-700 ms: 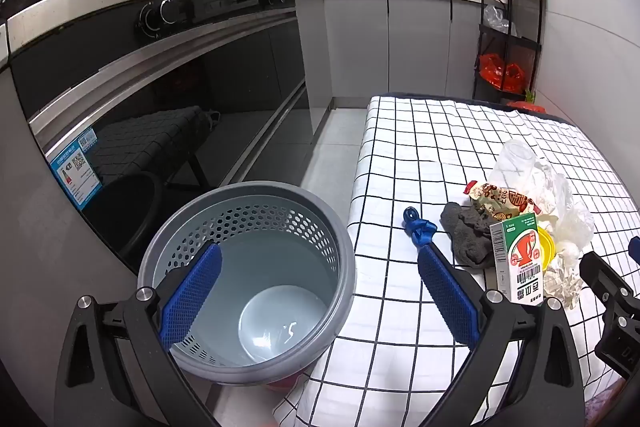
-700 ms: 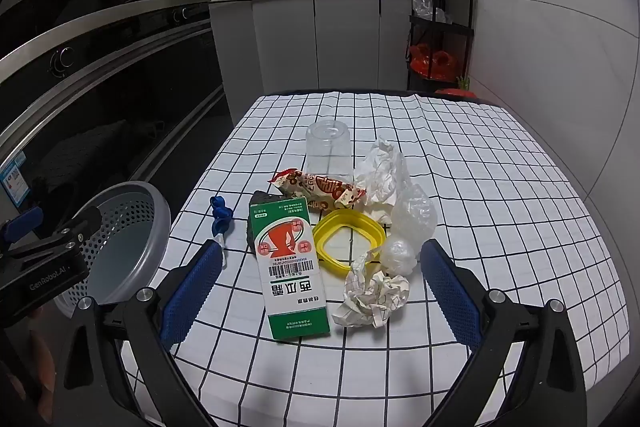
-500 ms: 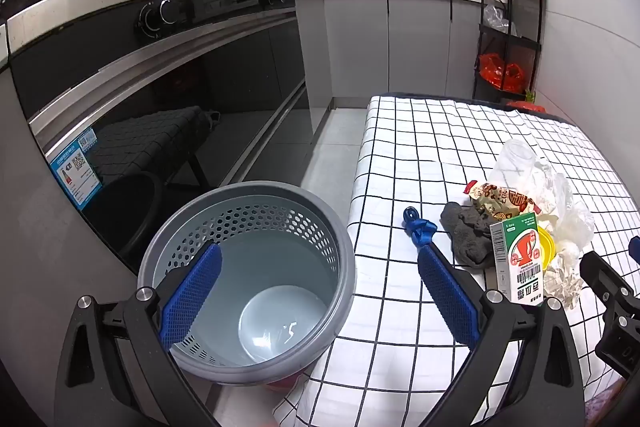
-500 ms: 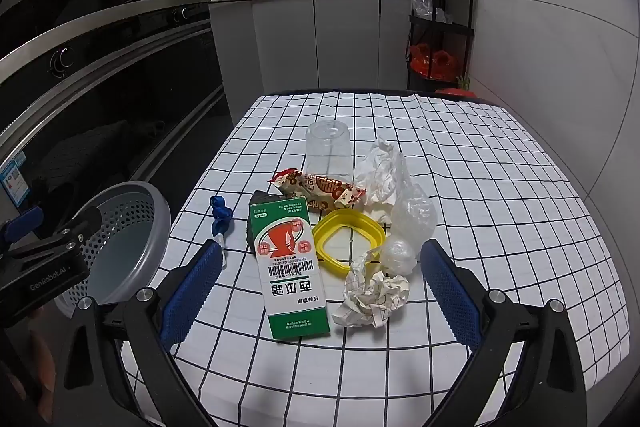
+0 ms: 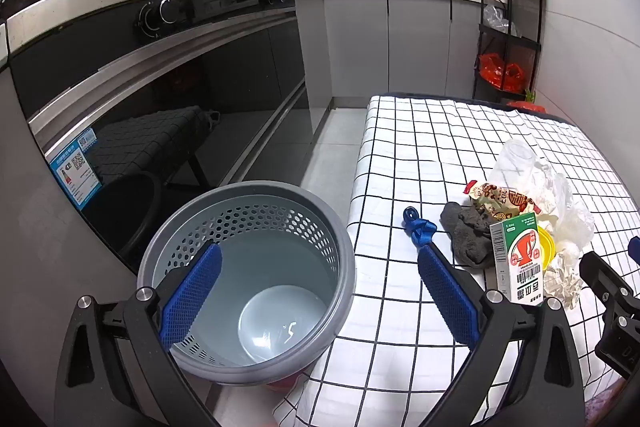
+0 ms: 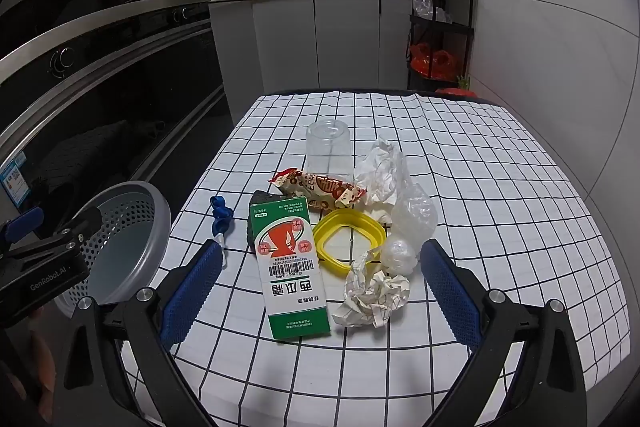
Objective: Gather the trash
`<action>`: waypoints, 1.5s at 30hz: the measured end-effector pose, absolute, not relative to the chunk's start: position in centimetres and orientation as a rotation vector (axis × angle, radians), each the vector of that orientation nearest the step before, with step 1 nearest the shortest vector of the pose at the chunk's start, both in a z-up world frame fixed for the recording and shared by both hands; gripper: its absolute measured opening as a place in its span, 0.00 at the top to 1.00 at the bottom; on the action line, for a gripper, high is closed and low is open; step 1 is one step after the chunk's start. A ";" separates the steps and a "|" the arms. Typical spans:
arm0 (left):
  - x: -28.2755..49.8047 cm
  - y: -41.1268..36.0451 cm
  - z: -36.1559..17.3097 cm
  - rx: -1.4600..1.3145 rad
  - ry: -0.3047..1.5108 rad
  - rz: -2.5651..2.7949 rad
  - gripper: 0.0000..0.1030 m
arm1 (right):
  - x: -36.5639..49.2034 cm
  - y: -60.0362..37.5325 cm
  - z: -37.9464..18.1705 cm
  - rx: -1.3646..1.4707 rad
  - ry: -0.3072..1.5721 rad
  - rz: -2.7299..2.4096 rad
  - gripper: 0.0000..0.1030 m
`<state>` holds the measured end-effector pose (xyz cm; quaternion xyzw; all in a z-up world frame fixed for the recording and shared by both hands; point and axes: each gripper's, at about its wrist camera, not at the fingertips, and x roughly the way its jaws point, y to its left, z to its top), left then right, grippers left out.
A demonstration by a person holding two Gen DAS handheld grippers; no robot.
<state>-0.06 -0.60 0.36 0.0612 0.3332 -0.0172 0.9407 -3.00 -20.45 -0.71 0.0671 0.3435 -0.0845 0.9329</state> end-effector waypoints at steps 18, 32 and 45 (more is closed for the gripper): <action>-0.2 -0.4 0.1 0.125 0.681 -0.039 0.06 | -3.0 -20.4 -0.9 0.139 0.707 -0.171 0.08; 0.0 -1.2 -0.5 0.129 0.696 -0.059 0.06 | -2.9 -22.7 -1.5 0.177 0.720 -0.177 0.08; 0.6 -3.1 -1.9 0.141 0.738 -0.091 0.06 | -3.8 -25.6 -2.7 0.200 0.753 -0.203 0.08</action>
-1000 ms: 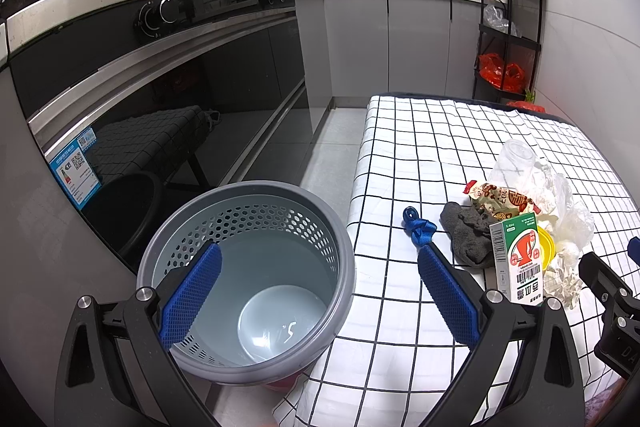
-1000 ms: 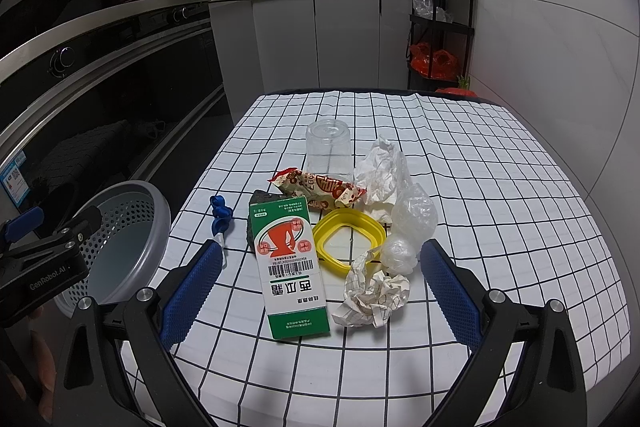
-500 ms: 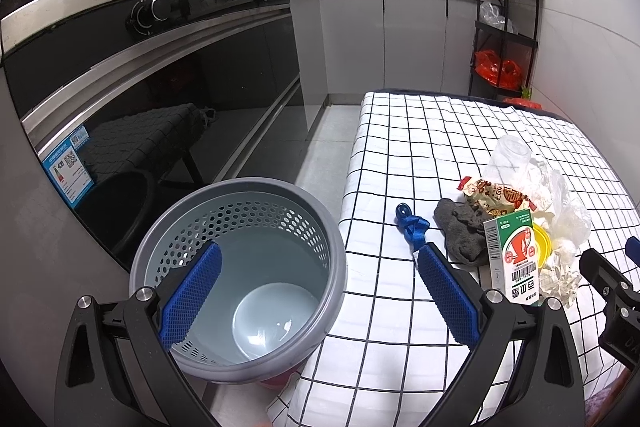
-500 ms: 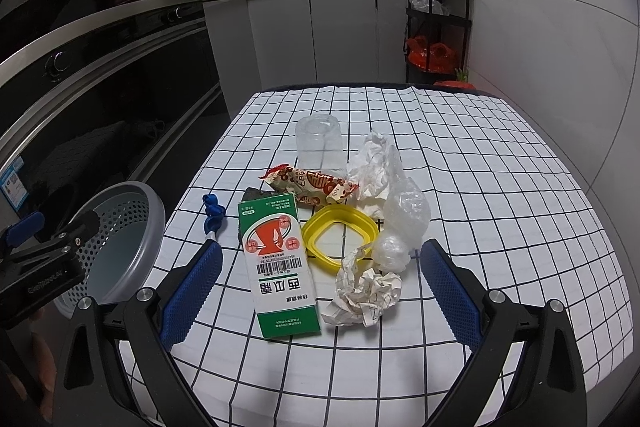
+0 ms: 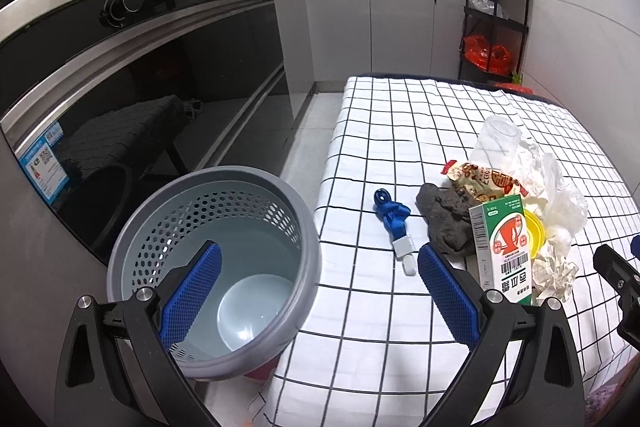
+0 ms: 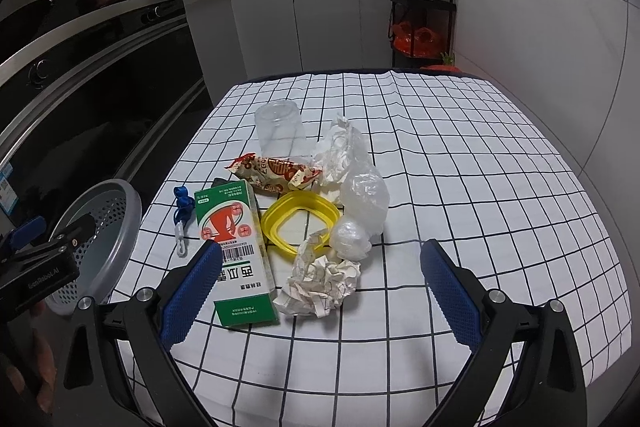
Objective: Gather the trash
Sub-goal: 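Reach the right tool to the clear plastic bag and close on it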
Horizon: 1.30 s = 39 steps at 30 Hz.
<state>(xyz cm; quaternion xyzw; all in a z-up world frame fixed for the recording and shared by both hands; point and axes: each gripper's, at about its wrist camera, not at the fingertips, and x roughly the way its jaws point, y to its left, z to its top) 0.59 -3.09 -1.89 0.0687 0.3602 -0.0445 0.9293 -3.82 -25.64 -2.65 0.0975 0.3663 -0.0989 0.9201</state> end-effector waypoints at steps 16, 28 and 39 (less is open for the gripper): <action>1.1 -5.6 -3.6 0.164 0.782 -0.117 0.06 | -2.8 -28.9 -5.4 0.186 0.837 -0.266 0.08; 1.1 -8.0 -4.6 0.177 0.792 -0.140 0.06 | 0.6 -30.9 -6.8 0.236 0.884 -0.272 0.08; 1.3 -9.8 -5.1 0.190 0.800 -0.142 0.06 | -0.1 -30.8 -7.0 0.280 0.910 -0.194 0.08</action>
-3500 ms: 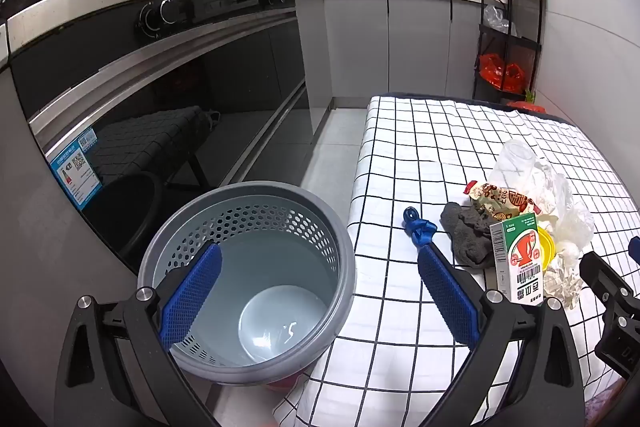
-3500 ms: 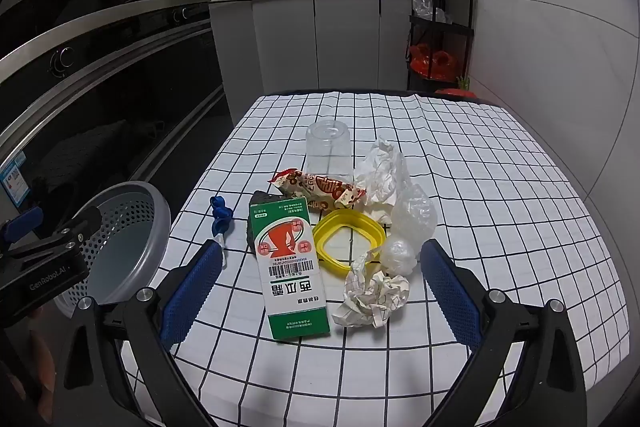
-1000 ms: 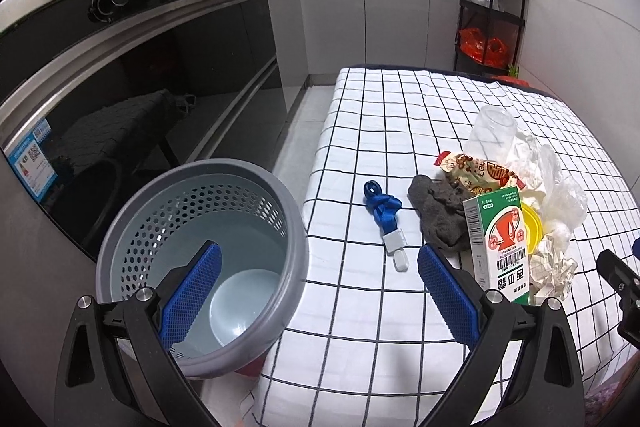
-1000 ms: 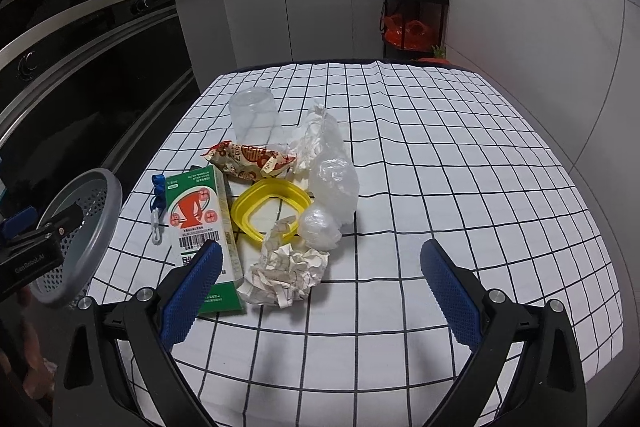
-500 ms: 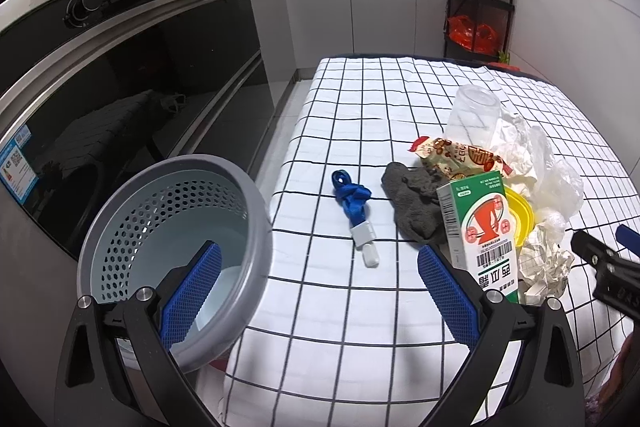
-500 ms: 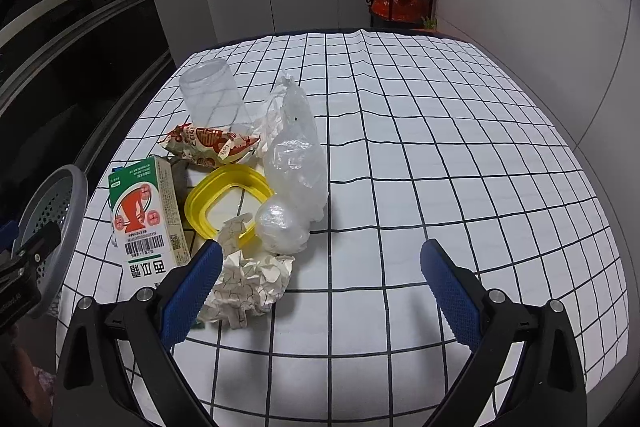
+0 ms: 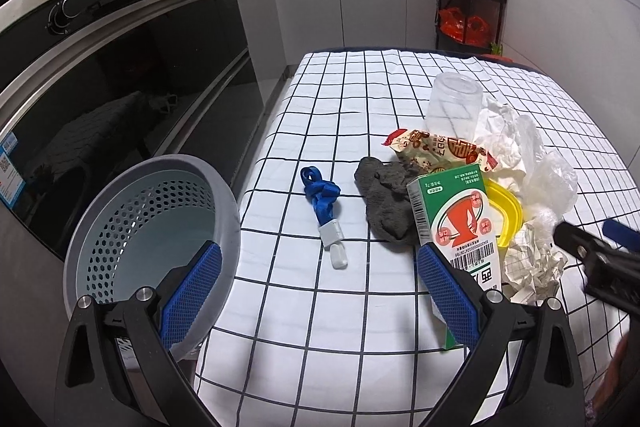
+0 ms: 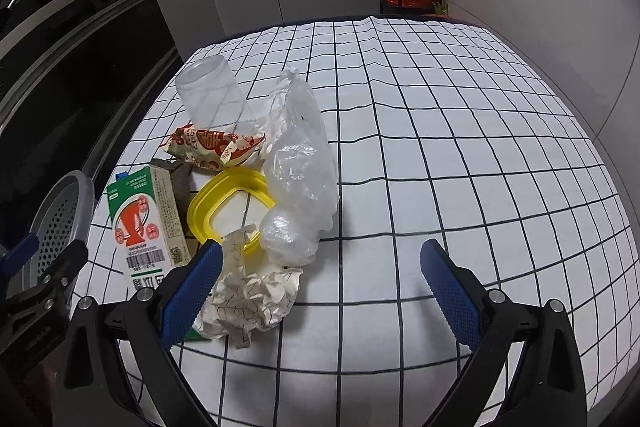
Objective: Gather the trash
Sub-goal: 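Reach the right tool to the clear plastic bag and close on it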
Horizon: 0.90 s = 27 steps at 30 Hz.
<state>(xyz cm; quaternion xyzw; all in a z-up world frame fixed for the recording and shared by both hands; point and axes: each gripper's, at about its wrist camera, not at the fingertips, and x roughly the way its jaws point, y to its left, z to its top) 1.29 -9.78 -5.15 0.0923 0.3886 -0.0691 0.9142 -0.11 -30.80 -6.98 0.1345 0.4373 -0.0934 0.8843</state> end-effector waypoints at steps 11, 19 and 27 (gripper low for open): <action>1.1 -10.2 -5.1 0.195 0.784 -0.136 0.06 | 0.7 -30.6 -6.4 0.227 0.885 -0.239 0.08; 0.9 -11.0 -5.5 0.205 0.782 -0.139 0.06 | 3.1 -31.6 -7.7 0.234 0.928 -0.276 0.08; 0.8 -11.9 -5.8 0.207 0.788 -0.156 0.06 | 4.3 -32.1 -9.2 0.268 0.991 -0.248 0.30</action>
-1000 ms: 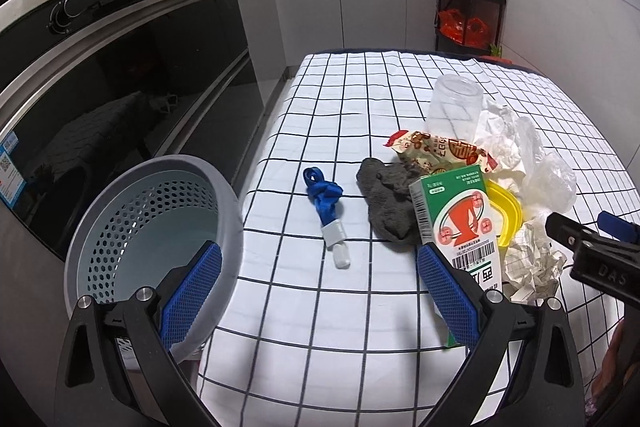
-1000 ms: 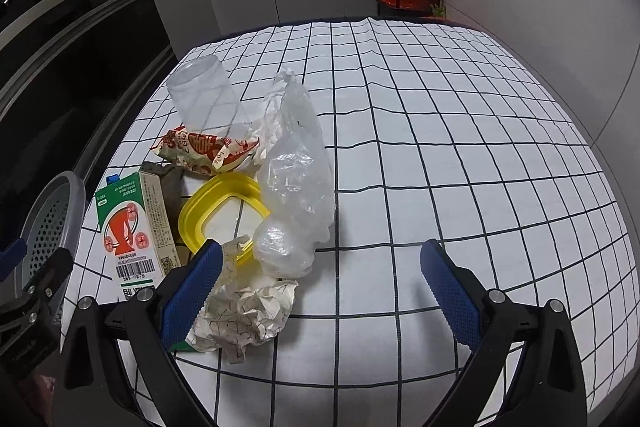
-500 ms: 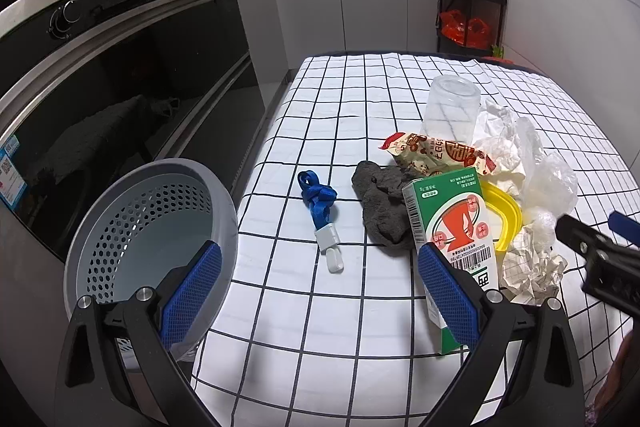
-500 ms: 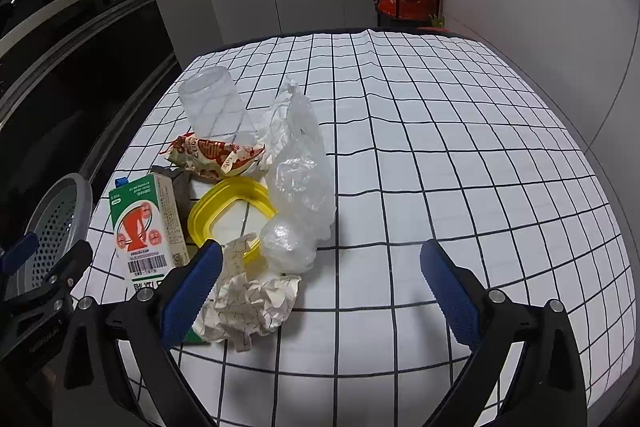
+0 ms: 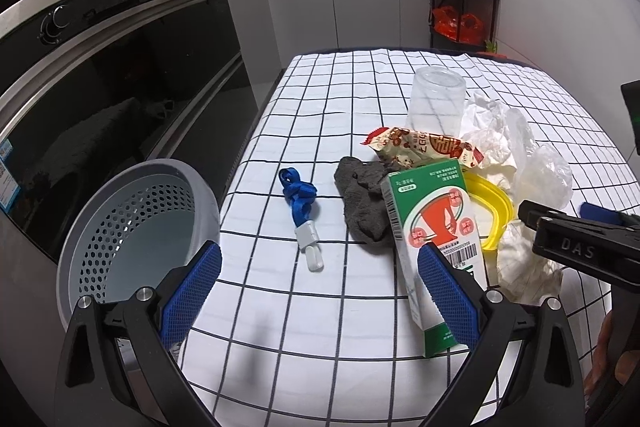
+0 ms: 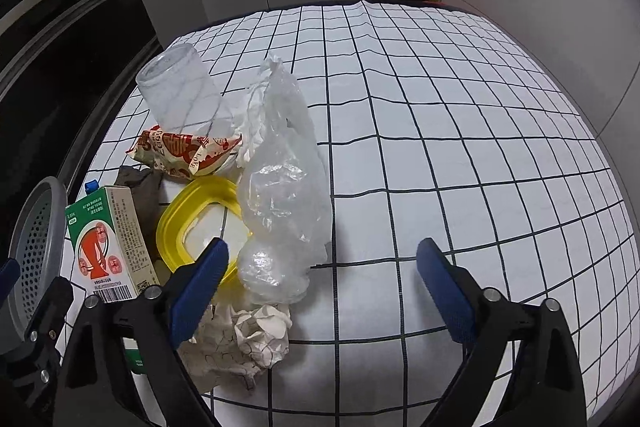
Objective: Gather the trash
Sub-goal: 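Reach the right tool to the clear plastic bag and close on it, then grasp the green milk carton with the left tool while the right tool holds the bag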
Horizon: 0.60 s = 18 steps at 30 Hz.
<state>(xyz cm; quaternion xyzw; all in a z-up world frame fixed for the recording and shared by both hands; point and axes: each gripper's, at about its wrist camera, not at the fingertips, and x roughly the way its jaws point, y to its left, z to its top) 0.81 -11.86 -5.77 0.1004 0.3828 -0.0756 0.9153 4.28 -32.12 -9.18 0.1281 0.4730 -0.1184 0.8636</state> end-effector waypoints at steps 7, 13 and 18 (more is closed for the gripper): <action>0.7 -12.4 -6.0 0.193 0.801 -0.186 0.06 | 4.3 -31.9 -9.5 0.311 1.016 -0.177 0.66; 0.6 -12.6 -6.0 0.168 0.813 -0.216 0.06 | 2.6 -32.1 -7.2 0.325 0.929 -0.170 0.66; 0.4 -13.0 -5.9 0.146 0.814 -0.237 0.06 | 1.1 -32.9 -5.7 0.347 0.875 -0.184 0.67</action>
